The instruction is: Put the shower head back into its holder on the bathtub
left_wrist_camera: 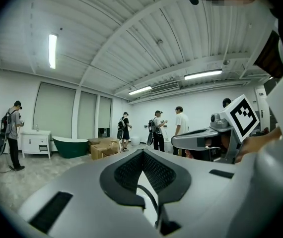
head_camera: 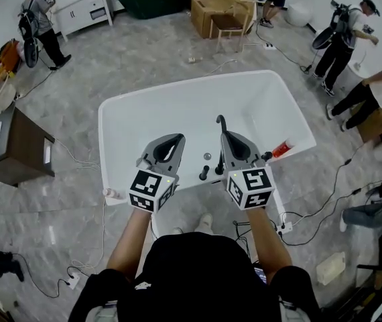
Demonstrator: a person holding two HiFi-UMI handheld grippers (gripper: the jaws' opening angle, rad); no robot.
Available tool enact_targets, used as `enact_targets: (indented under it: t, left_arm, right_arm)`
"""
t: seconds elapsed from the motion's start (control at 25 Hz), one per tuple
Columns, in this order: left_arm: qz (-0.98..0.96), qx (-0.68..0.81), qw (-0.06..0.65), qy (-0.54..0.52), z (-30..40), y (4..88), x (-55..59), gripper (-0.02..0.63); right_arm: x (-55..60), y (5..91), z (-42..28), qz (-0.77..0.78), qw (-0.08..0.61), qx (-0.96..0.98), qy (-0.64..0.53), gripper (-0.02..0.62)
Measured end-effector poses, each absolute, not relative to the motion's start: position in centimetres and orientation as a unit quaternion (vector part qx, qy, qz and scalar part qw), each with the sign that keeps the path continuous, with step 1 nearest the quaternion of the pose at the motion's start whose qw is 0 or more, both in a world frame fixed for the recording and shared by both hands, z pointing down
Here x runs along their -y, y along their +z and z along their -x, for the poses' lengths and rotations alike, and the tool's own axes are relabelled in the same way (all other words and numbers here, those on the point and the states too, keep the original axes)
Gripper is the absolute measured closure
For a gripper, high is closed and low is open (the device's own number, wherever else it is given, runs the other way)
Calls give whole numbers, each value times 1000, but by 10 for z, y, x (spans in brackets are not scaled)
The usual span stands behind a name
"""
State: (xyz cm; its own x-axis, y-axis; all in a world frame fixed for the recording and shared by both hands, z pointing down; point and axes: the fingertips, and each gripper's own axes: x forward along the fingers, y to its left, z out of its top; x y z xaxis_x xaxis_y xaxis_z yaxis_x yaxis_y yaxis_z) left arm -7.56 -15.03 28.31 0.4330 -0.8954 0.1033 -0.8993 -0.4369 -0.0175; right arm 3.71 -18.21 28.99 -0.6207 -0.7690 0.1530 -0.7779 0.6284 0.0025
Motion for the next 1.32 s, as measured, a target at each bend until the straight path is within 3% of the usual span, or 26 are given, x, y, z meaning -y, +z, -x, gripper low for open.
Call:
enact_targets:
  t: [1.32]
  left_arm:
    - [-851, 525, -1, 18, 67, 239, 152, 594]
  right_arm:
    - [184, 260, -34, -422, 38, 906, 19, 572]
